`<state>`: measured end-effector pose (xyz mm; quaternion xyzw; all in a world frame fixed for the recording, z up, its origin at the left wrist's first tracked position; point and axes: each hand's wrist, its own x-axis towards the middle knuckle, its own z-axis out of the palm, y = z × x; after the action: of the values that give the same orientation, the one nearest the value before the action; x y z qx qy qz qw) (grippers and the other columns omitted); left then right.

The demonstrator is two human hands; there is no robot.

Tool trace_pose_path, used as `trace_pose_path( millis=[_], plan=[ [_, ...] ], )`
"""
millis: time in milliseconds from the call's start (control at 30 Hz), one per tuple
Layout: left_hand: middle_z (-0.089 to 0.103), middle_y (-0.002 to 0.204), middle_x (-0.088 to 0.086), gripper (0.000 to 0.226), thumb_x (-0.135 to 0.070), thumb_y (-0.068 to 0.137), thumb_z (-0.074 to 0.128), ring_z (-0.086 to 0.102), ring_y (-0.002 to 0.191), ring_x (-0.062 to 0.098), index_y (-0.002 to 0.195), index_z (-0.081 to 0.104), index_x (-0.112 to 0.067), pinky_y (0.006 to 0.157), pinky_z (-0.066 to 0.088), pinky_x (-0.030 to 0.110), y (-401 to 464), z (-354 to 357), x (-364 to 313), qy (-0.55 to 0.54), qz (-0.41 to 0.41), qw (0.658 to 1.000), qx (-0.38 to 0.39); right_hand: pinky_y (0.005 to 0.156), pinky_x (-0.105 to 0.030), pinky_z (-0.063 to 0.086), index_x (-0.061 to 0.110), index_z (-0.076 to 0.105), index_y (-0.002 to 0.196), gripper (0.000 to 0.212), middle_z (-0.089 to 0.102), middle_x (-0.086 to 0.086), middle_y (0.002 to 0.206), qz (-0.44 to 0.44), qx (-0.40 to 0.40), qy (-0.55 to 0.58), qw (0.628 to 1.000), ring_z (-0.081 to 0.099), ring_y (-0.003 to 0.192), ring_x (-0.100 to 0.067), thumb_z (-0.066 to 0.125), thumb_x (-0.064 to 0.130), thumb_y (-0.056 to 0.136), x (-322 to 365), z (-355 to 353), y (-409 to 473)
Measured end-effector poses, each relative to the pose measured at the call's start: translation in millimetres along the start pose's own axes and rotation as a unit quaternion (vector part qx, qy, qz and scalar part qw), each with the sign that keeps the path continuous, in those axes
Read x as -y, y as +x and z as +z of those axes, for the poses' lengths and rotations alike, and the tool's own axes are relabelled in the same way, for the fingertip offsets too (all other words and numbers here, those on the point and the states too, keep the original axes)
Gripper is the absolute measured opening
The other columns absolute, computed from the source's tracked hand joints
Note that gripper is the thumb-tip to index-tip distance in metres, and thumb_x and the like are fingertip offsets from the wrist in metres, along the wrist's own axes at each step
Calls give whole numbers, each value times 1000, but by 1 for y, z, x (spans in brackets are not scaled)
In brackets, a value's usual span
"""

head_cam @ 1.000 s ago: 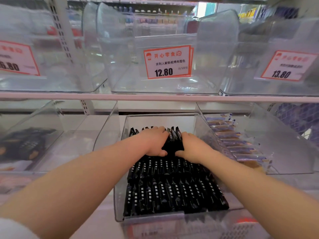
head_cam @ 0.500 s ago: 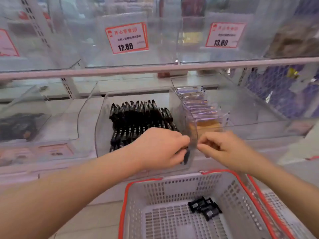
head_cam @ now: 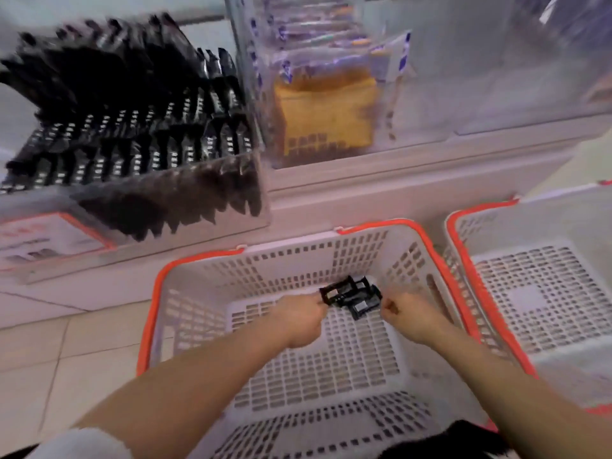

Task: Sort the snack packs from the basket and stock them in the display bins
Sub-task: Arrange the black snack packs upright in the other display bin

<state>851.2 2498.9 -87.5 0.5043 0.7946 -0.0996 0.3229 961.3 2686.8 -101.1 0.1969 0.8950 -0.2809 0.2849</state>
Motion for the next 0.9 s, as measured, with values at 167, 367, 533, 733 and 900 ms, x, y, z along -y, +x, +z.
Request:
trace_pose_path(
  millis=[167,367,533,733,900],
  plan=[
    [37,134,11,37,-18,95,36,44,113,29,129,43,-6,85,40,36,63,43,7,-51,-47,998,5,61,-28,37,8,50,115,22,59,-10,96,25,-20,-8,999,55,78,-22,42,17,96,-24,34,66],
    [25,148,6,52,-21,94,42,29,132,25,142,24,-12,99,35,37,115,71,20,-169,-138,976,-22,104,-37,35,8,36,138,47,37,-11,143,-49,-43,-1,998,35,130,-28,46,15,93,-35,76,129],
    [26,148,6,52,-23,96,44,33,132,25,144,24,-14,105,35,36,141,83,23,-151,-133,978,-53,106,-36,32,11,31,140,50,33,-8,143,-16,-77,-92,993,30,132,-26,45,21,93,-41,100,133],
    [30,146,8,60,-35,92,53,33,131,26,141,27,-13,101,37,35,166,97,17,-147,-168,972,-68,100,-37,32,10,45,124,39,46,-10,128,49,-39,-114,991,39,121,-28,51,29,91,-42,109,109],
    [50,121,9,45,-32,90,55,54,106,24,130,46,-14,86,45,33,148,112,25,-265,-199,942,-41,69,-33,47,9,57,98,29,58,-9,90,137,-9,163,977,57,82,-24,54,36,90,-40,96,89]
  ],
)
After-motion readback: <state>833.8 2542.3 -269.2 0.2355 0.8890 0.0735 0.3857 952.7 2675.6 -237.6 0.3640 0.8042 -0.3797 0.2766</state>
